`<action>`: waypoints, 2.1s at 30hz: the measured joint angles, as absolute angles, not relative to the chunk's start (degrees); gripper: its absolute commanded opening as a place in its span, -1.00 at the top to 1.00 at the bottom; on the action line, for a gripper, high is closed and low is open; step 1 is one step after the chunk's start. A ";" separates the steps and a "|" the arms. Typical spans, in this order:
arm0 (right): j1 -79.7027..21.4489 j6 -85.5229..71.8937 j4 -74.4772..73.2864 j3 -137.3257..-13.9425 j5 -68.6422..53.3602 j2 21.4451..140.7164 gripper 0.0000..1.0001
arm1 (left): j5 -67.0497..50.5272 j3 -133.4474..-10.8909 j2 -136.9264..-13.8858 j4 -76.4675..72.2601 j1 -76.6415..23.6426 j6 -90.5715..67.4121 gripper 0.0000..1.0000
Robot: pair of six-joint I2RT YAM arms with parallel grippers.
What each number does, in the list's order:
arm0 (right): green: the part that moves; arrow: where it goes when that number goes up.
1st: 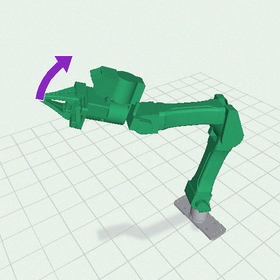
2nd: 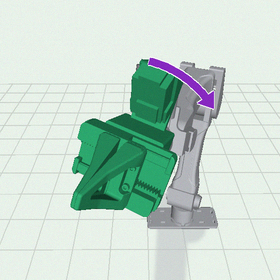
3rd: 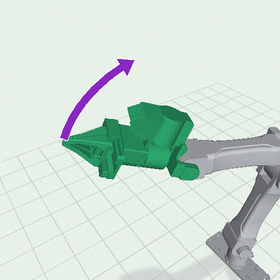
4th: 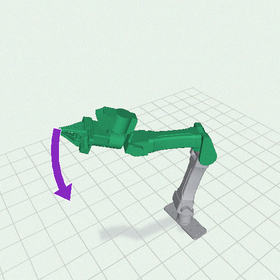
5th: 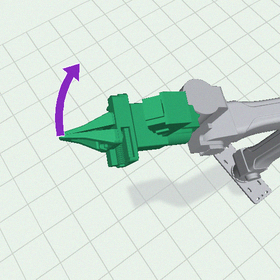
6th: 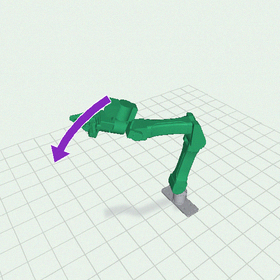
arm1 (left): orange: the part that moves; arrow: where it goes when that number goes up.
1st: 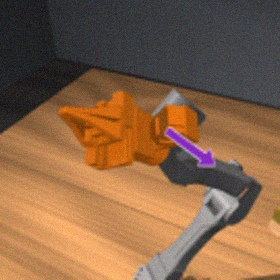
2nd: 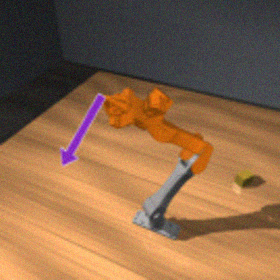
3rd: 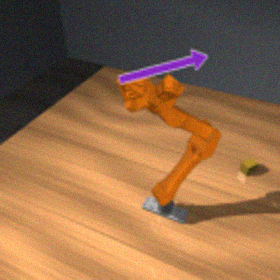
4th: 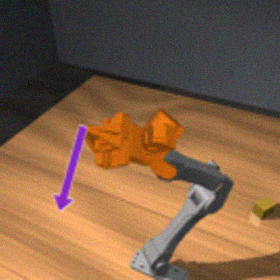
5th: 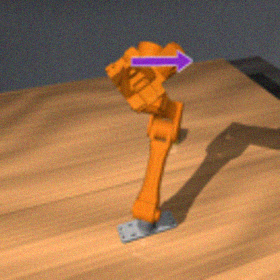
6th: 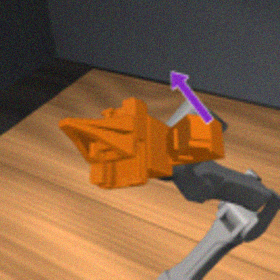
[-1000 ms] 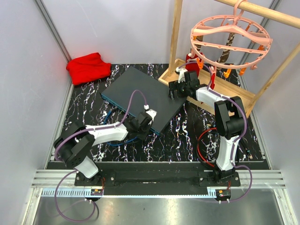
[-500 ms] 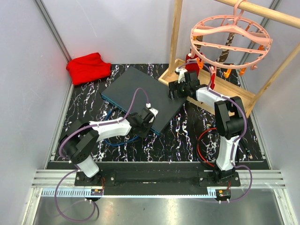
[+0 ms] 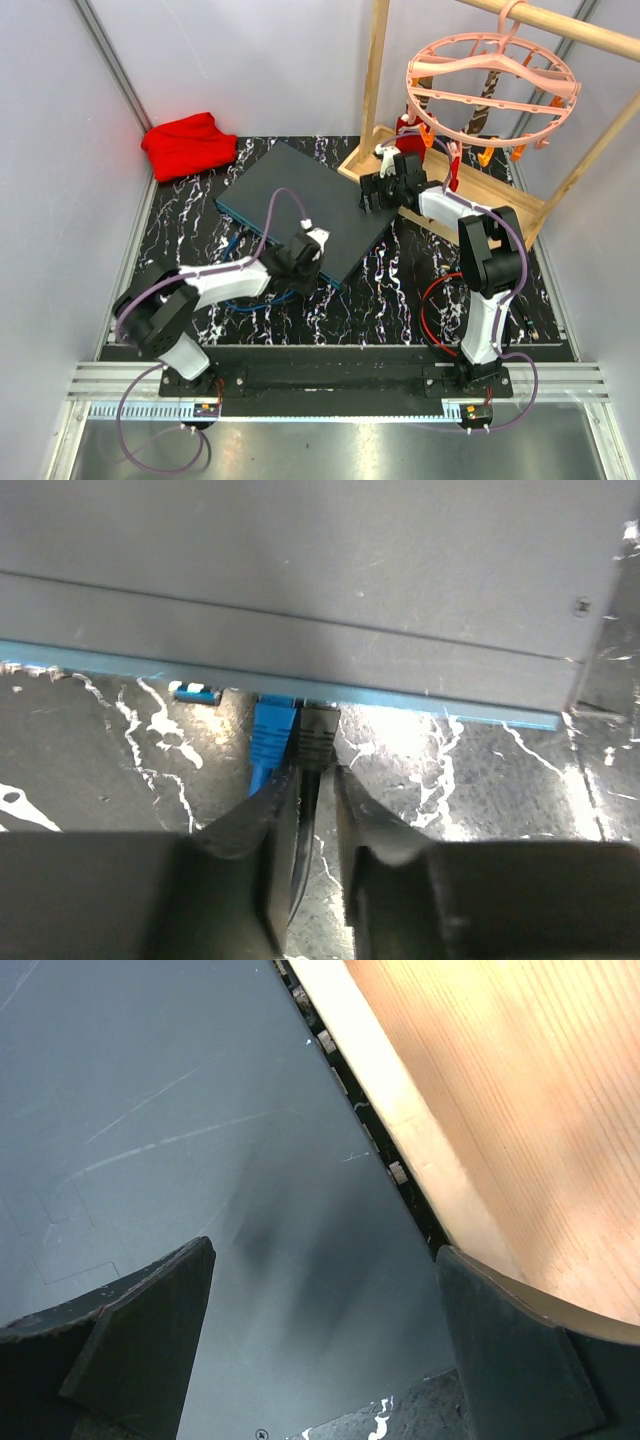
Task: Insert the plug into the switch port
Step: Insert the connector into the switch port, then pick up the connector from the center of the board.
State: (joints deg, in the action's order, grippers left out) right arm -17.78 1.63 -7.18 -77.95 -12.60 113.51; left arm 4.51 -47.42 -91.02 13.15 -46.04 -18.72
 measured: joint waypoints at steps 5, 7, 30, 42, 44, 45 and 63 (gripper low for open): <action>-17.87 0.67 -9.17 -77.43 -13.30 112.31 -0.99 | 4.40 -42.44 -82.83 9.87 -45.95 -21.04 0.03; -18.02 0.19 -10.50 -76.90 -13.80 111.33 -0.99 | 4.40 -41.21 -79.42 9.45 -45.95 -21.63 -0.06; -21.98 -19.86 -27.83 -51.35 -15.35 79.81 -0.99 | 5.39 -39.59 -48.73 15.49 -40.97 -14.98 -0.87; -8.82 -33.91 -38.94 -44.01 1.50 69.71 -0.76 | 5.98 -39.48 -40.75 19.68 -40.91 -9.02 -0.90; -6.90 -33.89 -38.87 -44.31 2.98 71.24 -0.67 | 6.61 -39.48 -39.99 19.84 -40.86 -8.23 -0.90; -6.26 -33.82 -38.81 -44.49 3.55 72.55 -0.63 | 6.90 -39.48 -39.79 19.90 -40.84 -7.90 -0.90; -5.85 -30.04 -37.76 -48.01 -0.93 81.87 1.00 | 8.21 -38.74 -38.68 20.05 -40.40 -6.83 -0.90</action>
State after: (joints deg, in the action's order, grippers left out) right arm -5.85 -30.04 -37.76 -48.01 -0.93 81.87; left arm 8.21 -38.74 -38.68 20.05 -40.40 -6.83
